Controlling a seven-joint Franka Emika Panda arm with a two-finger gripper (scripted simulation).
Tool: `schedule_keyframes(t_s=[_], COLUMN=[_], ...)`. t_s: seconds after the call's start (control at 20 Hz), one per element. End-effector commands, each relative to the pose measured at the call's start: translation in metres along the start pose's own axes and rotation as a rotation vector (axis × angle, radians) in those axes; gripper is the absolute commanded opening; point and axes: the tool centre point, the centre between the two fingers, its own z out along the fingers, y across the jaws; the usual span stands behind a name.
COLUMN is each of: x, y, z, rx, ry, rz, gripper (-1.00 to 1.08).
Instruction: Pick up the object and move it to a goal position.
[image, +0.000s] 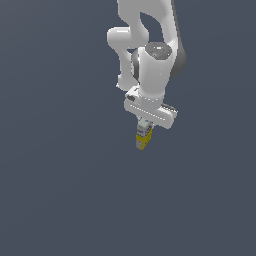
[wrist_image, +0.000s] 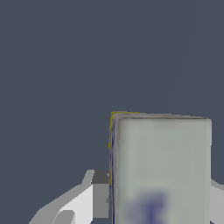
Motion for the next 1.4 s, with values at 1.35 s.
schedule_keyframes(t_s=[1.35], x=[0.114], y=[-0.086], z=[-0.105], rx=[0.000], ry=[0.000], rz=[0.000], gripper=[-1.00])
